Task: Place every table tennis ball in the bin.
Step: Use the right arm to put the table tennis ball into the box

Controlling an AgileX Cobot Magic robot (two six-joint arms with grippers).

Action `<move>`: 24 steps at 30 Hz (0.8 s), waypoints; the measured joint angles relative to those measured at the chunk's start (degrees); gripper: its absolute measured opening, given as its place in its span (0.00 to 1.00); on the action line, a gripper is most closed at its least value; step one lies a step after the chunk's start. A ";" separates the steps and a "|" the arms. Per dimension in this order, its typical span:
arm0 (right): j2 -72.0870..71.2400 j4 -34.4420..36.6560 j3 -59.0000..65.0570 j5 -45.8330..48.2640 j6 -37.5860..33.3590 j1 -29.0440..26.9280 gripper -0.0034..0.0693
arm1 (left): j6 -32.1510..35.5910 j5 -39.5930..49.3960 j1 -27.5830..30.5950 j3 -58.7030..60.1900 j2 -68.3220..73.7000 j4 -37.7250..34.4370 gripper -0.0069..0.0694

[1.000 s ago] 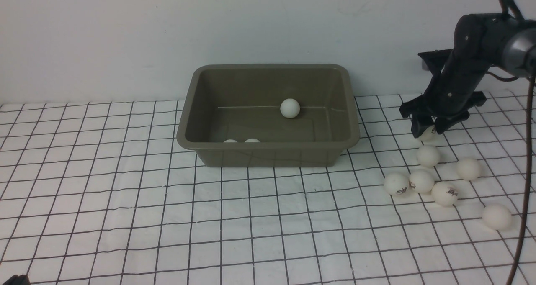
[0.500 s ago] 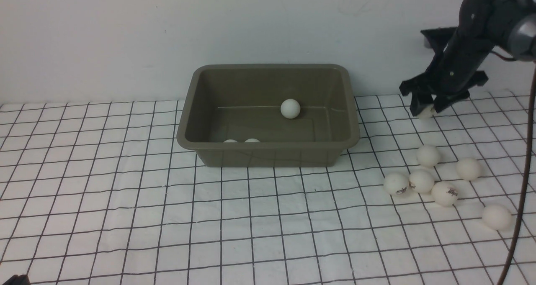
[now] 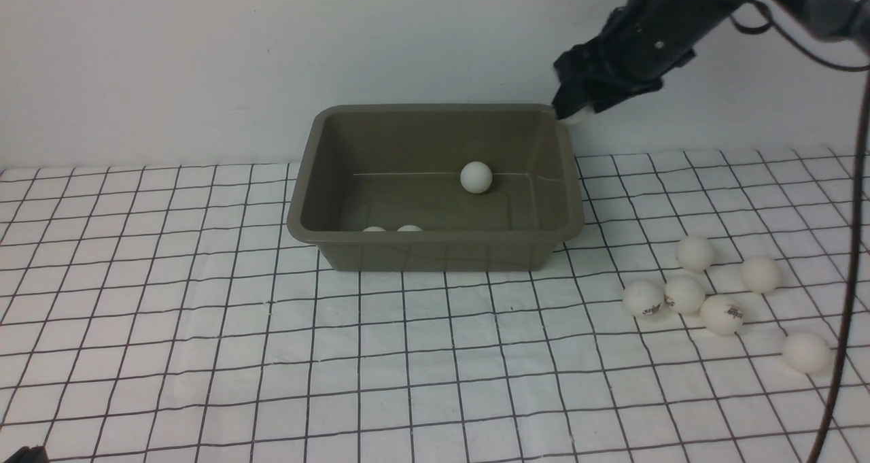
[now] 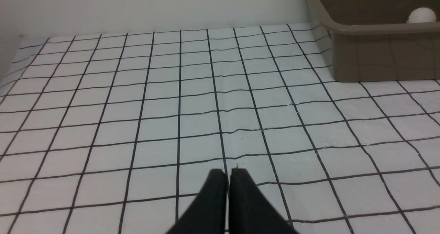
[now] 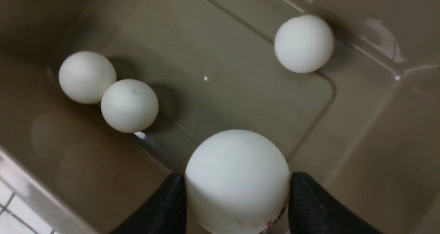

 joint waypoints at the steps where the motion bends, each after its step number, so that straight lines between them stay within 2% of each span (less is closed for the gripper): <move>1: 0.38 -0.28 0.00 -0.24 0.00 0.26 0.53 | 0.00 0.00 0.00 0.00 0.00 0.00 0.09; 10: 2.88 -1.45 0.00 -0.92 1.60 0.83 0.53 | 0.00 0.00 0.00 0.00 0.00 0.00 0.09; 18: 3.88 -1.63 0.00 -1.04 3.87 0.83 0.59 | 0.00 0.00 0.00 0.00 0.00 0.00 0.09; 24: 3.88 -1.63 0.00 -0.61 4.32 0.83 0.60 | 0.00 0.00 0.00 0.00 0.00 0.00 0.09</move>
